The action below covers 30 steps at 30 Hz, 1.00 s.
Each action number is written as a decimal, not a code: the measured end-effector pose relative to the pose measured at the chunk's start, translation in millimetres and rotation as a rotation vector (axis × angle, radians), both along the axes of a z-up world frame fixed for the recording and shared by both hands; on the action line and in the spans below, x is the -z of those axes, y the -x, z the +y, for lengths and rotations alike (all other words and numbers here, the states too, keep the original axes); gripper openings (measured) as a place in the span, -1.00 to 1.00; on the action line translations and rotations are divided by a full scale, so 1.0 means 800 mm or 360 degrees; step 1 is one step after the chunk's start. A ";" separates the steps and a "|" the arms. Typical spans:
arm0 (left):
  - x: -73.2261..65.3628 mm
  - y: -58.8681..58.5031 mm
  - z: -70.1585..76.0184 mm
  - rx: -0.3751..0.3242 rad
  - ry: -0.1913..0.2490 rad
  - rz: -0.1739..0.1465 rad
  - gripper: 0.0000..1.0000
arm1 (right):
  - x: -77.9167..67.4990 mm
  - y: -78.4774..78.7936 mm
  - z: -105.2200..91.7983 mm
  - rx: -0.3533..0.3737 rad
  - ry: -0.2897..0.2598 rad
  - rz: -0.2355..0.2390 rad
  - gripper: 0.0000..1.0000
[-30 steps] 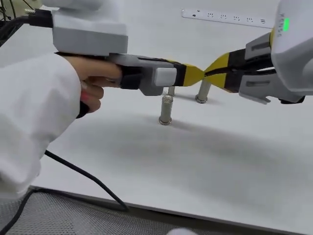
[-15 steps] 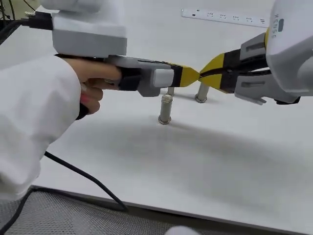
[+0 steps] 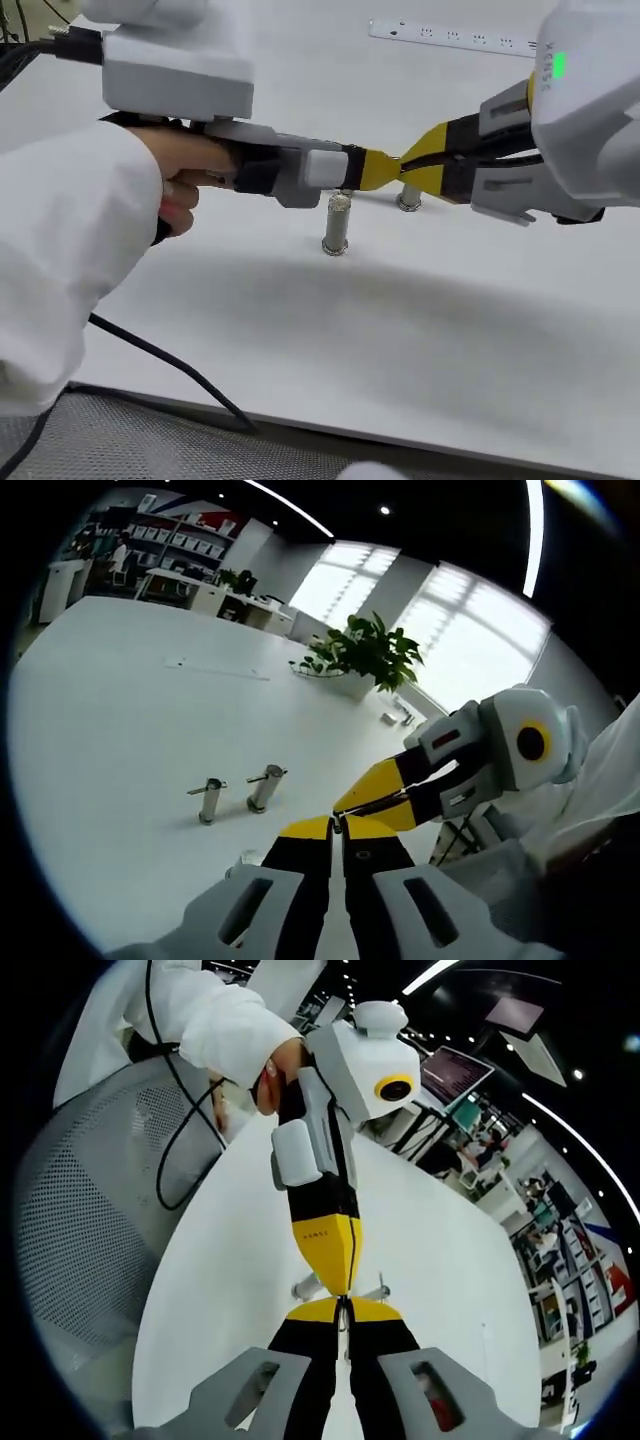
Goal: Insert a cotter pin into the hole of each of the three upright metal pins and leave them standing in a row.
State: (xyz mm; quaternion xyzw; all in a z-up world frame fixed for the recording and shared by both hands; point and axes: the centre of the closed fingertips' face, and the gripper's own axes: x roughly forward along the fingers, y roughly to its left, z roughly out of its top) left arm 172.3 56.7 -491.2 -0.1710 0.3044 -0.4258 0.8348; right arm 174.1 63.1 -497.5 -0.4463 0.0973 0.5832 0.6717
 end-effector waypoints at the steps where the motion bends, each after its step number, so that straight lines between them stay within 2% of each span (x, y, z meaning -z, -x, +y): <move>1: 0.001 0.000 0.000 -0.0010 0.0008 0.0013 -1.00 | 0.001 0.000 0.000 0.0004 0.0000 0.0004 -1.00; 5: 0.002 0.002 0.001 0.0008 -0.0011 -0.0008 -1.00 | 0.002 0.005 0.001 -0.0005 -0.0001 0.0032 -1.00; 7: 0.004 0.006 0.002 0.0031 -0.0035 -0.0018 -1.00 | 0.004 0.009 0.001 -0.0001 -0.0006 0.0089 -1.00; 9: 0.004 0.007 0.003 0.0039 -0.0048 -0.0026 -1.00 | 0.005 0.009 0.002 -0.0004 -0.0012 0.0109 -1.00; 10: 0.004 0.007 0.003 0.0037 -0.0046 -0.0026 -1.00 | 0.005 0.009 0.003 0.0033 -0.0034 0.0141 -1.00; 12: 0.004 0.006 0.005 0.0027 -0.0037 -0.0022 -1.00 | 0.008 0.011 0.004 0.0046 -0.0038 0.0199 -0.85; 13: 0.004 0.006 0.005 0.0025 -0.0040 -0.0022 -1.00 | 0.009 0.012 0.003 0.0058 -0.0026 0.0226 -0.67; 15: 0.006 0.006 0.009 0.0016 -0.0053 -0.0021 -1.00 | 0.006 0.013 0.006 0.0037 -0.0054 0.0216 -0.49; 18: 0.007 0.007 0.013 0.0019 -0.0067 -0.0037 -1.00 | 0.008 0.011 0.001 0.0052 -0.0050 0.0244 -0.56; 21: 0.007 0.007 0.018 0.0022 -0.0110 -0.0060 -1.00 | 0.014 0.006 -0.006 0.0099 -0.0052 0.0315 -0.49; 22: 0.005 0.008 0.018 0.0021 -0.0108 -0.0058 -1.00 | 0.015 0.006 -0.009 0.0122 -0.0064 0.0360 -0.49; 23: 0.003 0.008 0.020 0.0019 -0.0108 -0.0070 -1.00 | 0.016 0.006 -0.009 0.0130 -0.0071 0.0373 -0.49; 24: 0.002 0.008 0.020 0.0021 -0.0112 -0.0081 -1.00 | 0.017 0.006 -0.011 0.0152 -0.0094 0.0429 -0.49; 25: 0.000 0.007 0.021 0.0035 -0.0135 -0.0122 -1.00 | 0.018 0.006 -0.013 0.0169 -0.0101 0.0461 -0.48; 26: -0.001 0.007 0.022 0.0050 -0.0155 -0.0140 -1.00 | 0.019 0.003 -0.015 0.0187 -0.0115 0.0498 -0.47; 29: -0.005 0.006 0.022 0.0107 -0.0226 -0.0257 -1.00 | 0.020 0.003 -0.018 0.0212 -0.0154 0.0596 -0.45; 30: -0.006 0.007 0.021 0.0118 -0.0228 -0.0267 -1.00 | 0.020 0.004 -0.018 0.0214 -0.0167 0.0625 -0.45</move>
